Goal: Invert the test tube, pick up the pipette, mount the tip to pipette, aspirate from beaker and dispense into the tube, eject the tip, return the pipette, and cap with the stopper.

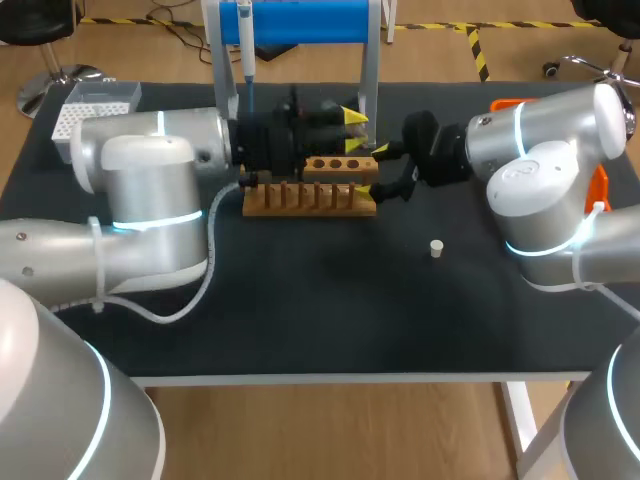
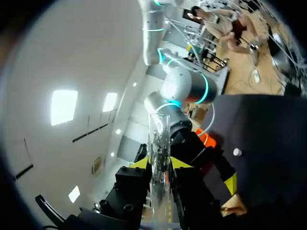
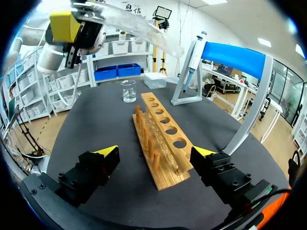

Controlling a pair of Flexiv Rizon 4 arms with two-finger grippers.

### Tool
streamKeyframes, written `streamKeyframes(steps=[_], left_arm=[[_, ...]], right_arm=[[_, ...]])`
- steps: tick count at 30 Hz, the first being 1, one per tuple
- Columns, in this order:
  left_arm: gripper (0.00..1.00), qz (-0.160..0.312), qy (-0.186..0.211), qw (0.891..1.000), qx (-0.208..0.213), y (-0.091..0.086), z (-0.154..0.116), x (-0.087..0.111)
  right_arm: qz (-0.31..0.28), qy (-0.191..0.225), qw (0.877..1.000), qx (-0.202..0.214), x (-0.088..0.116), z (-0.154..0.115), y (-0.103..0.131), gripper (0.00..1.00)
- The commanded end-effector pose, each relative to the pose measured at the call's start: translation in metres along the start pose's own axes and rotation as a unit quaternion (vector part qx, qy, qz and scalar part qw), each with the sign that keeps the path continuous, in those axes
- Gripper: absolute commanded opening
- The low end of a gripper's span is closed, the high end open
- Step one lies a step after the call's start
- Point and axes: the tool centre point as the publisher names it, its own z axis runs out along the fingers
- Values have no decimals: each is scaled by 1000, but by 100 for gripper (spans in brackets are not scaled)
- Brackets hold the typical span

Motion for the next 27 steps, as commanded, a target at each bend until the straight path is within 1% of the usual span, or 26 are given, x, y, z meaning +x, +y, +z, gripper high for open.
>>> streamKeyframes(steps=[1, 3, 4, 5, 7, 9, 10, 12, 27], left_arm=[[0, -78, 1, 996, 44, 11, -11, -14], [0, -109, 7, 992, 63, 15, -10, -17], [0, -128, 2, 989, 73, 18, -9, -20], [0, -146, -2, 985, 90, 19, -9, -22], [0, -173, 8, 980, 96, 21, -8, -27], [0, -187, 15, 977, 103, 22, -8, -30], [0, -201, 27, 974, 96, 22, -8, -32], [0, -203, 44, 975, 81, 22, -11, -35], [0, -203, 44, 975, 81, 22, -11, -35]], right_arm=[[0, 1, 1000, -2, -1, -1, -1, 100], [0, 1, 1000, -2, -1, -1, -1, 100], [0, 1, 1000, -2, -1, -1, -1, 100], [0, 1, 1000, -2, -1, -1, -1, 100], [0, 1, 1000, -2, -1, -1, -1, 100], [0, 1, 1000, -2, -1, -1, -1, 100], [0, 1, 1000, -2, -1, -1, -1, 100], [0, 1, 1000, -2, -1, -1, -1, 100], [0, 1, 1000, -2, -1, -1, -1, 100]])
